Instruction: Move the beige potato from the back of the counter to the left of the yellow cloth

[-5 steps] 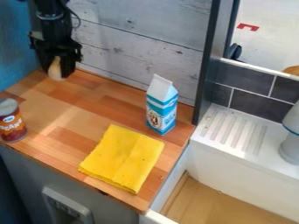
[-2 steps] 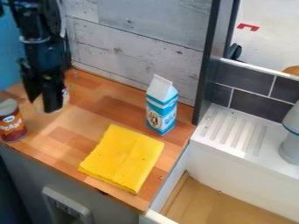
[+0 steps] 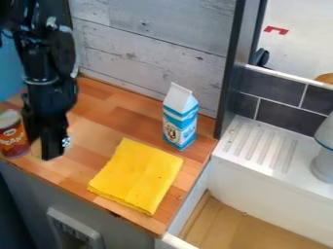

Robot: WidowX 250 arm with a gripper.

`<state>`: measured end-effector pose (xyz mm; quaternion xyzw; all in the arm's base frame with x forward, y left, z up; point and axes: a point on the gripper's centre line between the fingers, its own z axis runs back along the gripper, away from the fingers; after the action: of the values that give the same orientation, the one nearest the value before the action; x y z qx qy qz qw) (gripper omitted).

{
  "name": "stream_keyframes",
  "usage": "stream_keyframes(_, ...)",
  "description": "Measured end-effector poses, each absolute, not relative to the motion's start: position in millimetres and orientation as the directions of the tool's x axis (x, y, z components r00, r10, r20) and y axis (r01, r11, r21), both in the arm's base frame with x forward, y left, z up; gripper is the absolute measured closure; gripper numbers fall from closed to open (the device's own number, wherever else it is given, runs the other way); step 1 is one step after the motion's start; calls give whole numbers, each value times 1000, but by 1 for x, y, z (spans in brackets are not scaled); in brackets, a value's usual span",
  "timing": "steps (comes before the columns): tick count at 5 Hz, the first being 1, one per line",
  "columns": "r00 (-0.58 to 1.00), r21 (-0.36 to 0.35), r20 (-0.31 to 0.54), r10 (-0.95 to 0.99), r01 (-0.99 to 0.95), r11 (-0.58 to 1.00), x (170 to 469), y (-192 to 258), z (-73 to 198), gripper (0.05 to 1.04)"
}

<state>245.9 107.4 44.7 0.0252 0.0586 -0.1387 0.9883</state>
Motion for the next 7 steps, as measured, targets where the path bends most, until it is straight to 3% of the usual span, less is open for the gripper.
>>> stream_keyframes(2,958,18,-78,-276,278,960,266,101,18,441)
stream_keyframes(4,962,-40,-121,-244,241,970,266,93,14,441)
stream_keyframes(5,959,-59,-159,-236,229,972,264,91,15,374)
stream_keyframes(6,962,-38,-139,-234,231,972,265,93,28,103)
stream_keyframes(7,969,6,-84,-231,233,972,266,96,58,77)
